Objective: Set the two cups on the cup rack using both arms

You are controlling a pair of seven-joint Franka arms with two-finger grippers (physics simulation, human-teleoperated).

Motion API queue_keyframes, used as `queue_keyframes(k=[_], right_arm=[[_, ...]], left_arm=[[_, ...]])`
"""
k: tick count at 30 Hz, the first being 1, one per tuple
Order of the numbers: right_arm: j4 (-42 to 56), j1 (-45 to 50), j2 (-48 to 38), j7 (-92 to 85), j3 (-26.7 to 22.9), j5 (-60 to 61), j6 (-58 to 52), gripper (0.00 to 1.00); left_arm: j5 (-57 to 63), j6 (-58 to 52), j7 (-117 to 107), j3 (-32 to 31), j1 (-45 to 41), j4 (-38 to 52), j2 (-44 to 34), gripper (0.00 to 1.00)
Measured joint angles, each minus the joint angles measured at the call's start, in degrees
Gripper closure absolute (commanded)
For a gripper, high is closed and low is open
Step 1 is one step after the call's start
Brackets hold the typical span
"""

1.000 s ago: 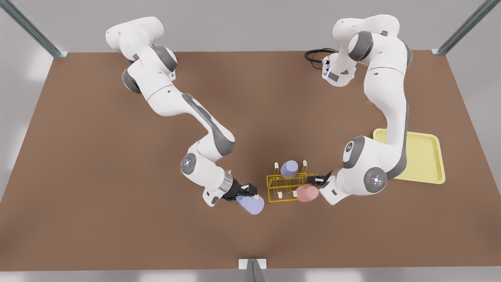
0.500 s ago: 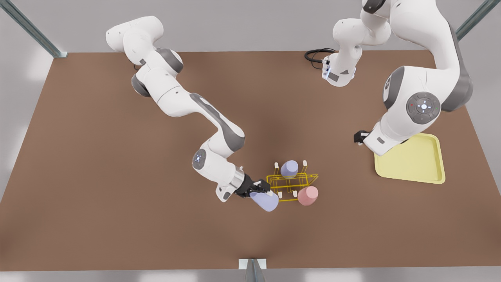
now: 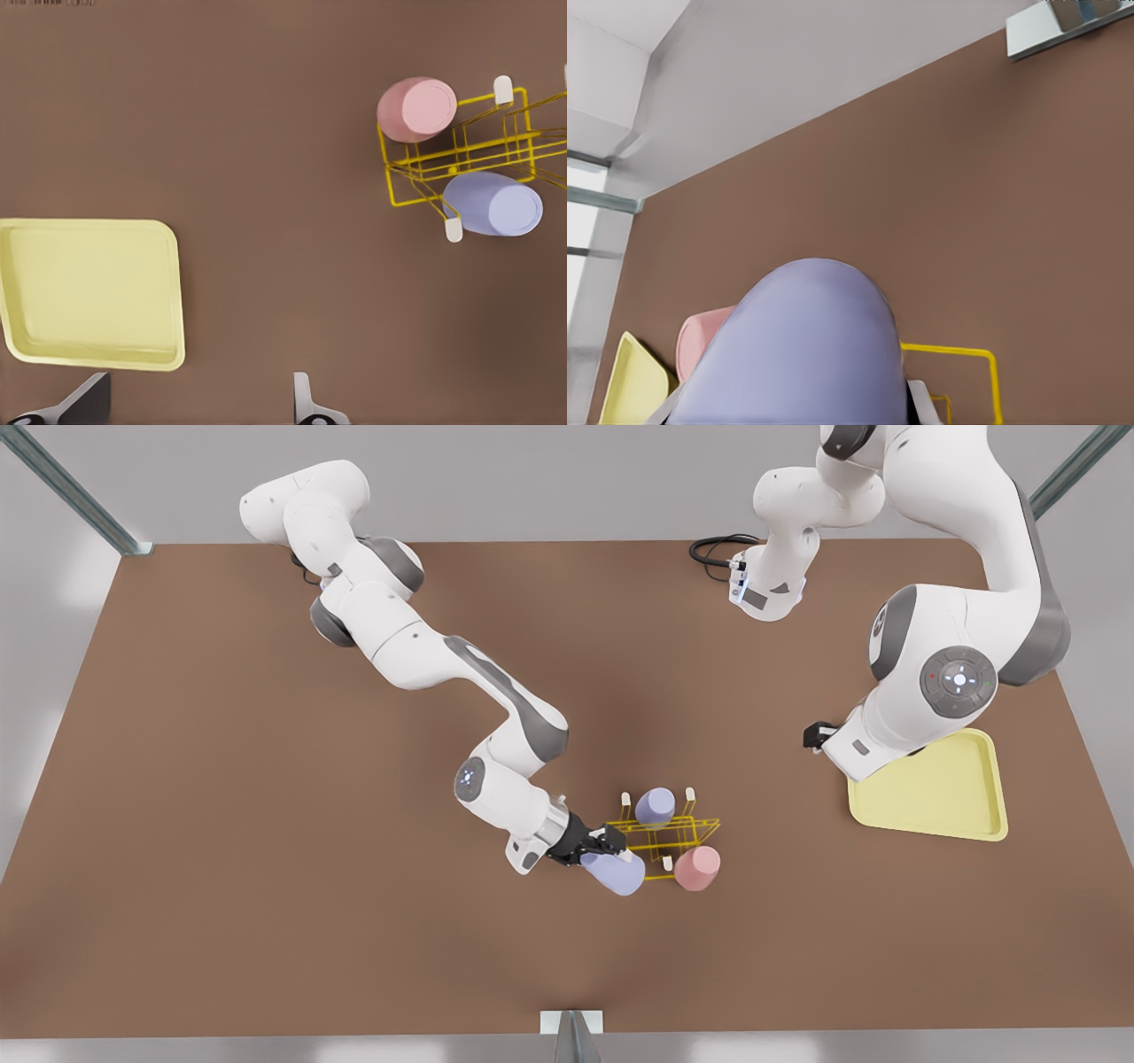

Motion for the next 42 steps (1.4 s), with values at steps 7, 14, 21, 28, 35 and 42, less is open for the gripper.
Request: queue_keyframes(k=[7, 14, 21, 28, 35, 42], right_arm=[[1.84, 1.11, 1.39, 0.03, 0.05, -0.03, 0.24, 0.17], [2.27, 1.29, 1.63, 0.07, 0.05, -0.19, 0.26, 0.0], [3.96, 1.14, 1.56, 0.07, 2.39, -0.2, 0.0, 0.02], [2.66, -7.04, -7.35, 0.74, 5.21, -0.13, -8.29, 0.0], [-10.86, -36.16, -33.14, -3.45, 2.04, -29.22, -48.83, 0.0], [-26.91, -37.42, -55.82, -11.2, -6.87, -27.64, -69.87, 0.0]], left_arm=[[0.14, 0.38, 0.95, 0.08, -0.06, 0.06, 0.5, 0.0], [0.18, 0.51, 1.59, 0.17, -0.06, 0.23, 0.56, 0.0], [0.21, 0.5, 1.96, 0.17, -0.06, 0.39, 0.56, 0.0], [0.05, 0.31, 2.29, 0.2, 0.32, 1.19, 0.51, 0.0], [-0.66, -5.57, 2.48, -0.81, 0.47, 10.09, 3.23, 0.0], [-0.92, -9.86, 2.57, -1.05, -0.29, 10.89, 4.21, 0.0]])
